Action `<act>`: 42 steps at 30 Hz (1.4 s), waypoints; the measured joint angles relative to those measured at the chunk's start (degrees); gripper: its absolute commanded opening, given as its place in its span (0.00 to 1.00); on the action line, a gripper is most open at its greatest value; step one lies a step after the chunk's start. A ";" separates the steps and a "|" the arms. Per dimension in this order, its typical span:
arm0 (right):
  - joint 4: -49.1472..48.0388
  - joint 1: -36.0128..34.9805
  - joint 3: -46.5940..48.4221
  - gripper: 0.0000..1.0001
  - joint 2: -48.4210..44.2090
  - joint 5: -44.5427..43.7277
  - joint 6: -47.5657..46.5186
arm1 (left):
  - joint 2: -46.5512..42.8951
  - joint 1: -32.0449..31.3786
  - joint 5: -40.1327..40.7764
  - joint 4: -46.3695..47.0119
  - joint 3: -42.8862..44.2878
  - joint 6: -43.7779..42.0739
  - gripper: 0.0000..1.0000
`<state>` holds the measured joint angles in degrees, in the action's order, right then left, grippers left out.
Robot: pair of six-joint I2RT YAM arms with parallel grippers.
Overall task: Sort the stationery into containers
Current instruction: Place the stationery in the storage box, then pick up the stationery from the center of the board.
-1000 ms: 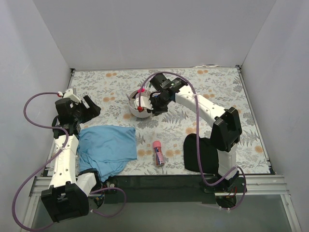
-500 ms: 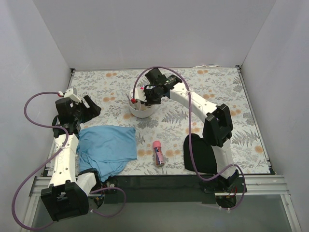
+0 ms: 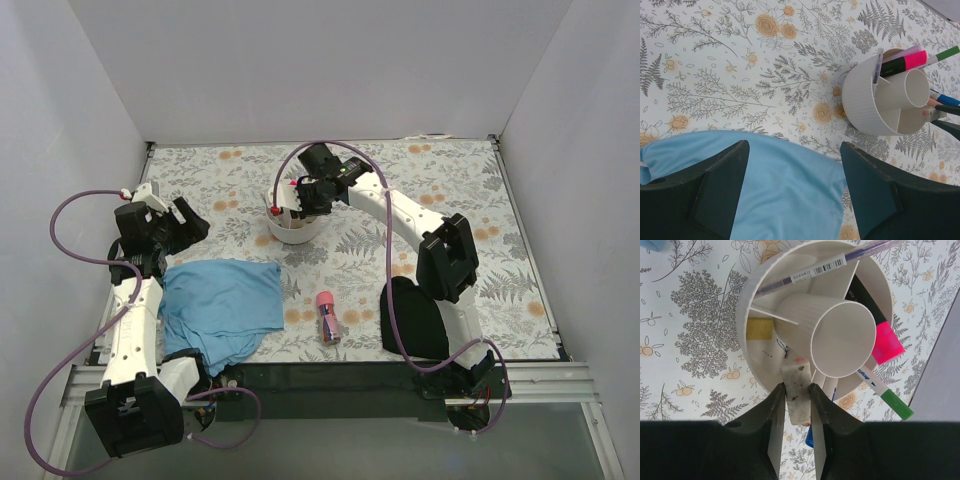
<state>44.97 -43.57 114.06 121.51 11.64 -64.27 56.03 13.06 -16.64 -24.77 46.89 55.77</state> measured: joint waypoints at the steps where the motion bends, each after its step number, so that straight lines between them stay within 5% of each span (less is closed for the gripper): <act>1: -0.22 -0.04 0.00 0.35 0.00 -0.09 -0.02 | 0.02 0.00 -0.07 0.02 0.00 0.02 0.73; 27: -1.99 -0.74 -4.55 0.39 -1.11 -2.10 3.04 | 0.04 0.00 -1.18 0.85 -0.28 0.15 0.73; 29: -1.95 -0.70 -6.16 0.49 -2.75 -2.08 7.30 | -0.02 -0.02 -1.84 0.85 -0.28 0.02 0.74; 30: -2.05 -0.66 -7.21 0.81 -4.02 -2.05 11.10 | -0.11 -0.04 -1.95 0.85 -0.31 -0.04 0.74; 31: -2.10 -0.61 -8.52 0.98 -5.49 -1.95 15.28 | -0.22 -0.07 -2.03 0.87 -0.37 -0.17 0.74; 37: -4.46 -0.09 -23.61 0.98 -20.04 -0.92 40.89 | -1.14 -0.94 -1.92 1.01 -1.62 -0.74 0.74; 42: -4.74 0.55 -31.15 0.83 -23.43 1.40 60.70 | -2.49 -2.84 -1.92 1.03 -2.62 -0.92 0.74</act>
<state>40.23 -43.03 82.91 98.08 13.04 -3.57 53.54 10.22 -18.57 -23.75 44.27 54.85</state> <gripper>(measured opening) 0.906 0.741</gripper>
